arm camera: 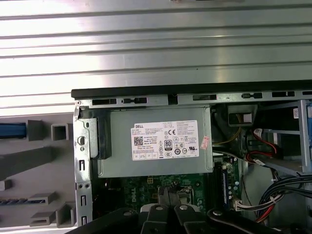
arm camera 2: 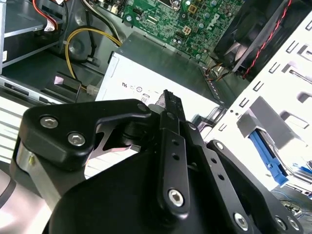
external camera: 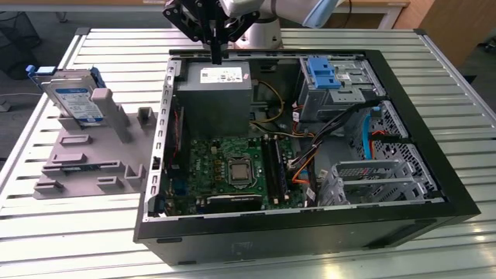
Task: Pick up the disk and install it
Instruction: 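Reach for the disk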
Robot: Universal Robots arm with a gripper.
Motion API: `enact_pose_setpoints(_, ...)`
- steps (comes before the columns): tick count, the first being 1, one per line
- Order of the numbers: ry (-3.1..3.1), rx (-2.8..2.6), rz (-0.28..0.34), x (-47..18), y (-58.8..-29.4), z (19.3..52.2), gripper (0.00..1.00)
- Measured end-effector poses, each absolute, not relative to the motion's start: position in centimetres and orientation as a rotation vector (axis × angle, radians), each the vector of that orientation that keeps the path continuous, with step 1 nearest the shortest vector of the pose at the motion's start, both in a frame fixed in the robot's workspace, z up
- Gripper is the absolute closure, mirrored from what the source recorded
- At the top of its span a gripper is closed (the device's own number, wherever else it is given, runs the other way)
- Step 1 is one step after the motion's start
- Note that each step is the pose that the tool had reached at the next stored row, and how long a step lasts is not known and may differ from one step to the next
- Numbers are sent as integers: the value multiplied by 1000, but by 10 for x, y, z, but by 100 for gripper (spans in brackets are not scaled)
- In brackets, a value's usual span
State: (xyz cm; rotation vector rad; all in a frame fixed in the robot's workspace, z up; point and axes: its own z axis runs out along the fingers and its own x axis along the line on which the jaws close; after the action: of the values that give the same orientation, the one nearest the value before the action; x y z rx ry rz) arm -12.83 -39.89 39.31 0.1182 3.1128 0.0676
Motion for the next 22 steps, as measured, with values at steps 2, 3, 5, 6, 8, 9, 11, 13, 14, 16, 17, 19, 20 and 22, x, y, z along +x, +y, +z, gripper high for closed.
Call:
enact_pose_setpoints(2, 3113, 118, 68, -129, -399, 393, 89)
enact_pose_setpoints(3, 3113, 118, 68, -129, -399, 393, 89)
enact_pose_setpoints(5, 3113, 118, 68, -131, -399, 393, 89)
enact_pose_setpoints(6, 3113, 118, 68, -131, -399, 393, 89)
enact_pose_setpoints(8, 3113, 118, 68, -132, -399, 393, 89)
enact_pose_setpoints(9, 3113, 118, 68, -132, -399, 393, 89)
enact_pose_setpoints(11, 3113, 118, 68, -133, -399, 393, 89)
enact_pose_setpoints(13, 3113, 118, 68, -133, -399, 393, 89)
enact_pose_setpoints(14, 3113, 118, 68, -134, -399, 393, 89)
enact_pose_setpoints(16, 3113, 118, 68, -134, -399, 393, 89)
enact_pose_setpoints(17, 3113, 118, 68, -135, -399, 393, 89)
enact_pose_setpoints(19, 3113, 118, 68, -135, -399, 393, 89)
enact_pose_setpoints(20, 3113, 118, 68, -136, -399, 393, 89)
enact_pose_setpoints(22, 3113, 118, 68, -137, -399, 393, 89)
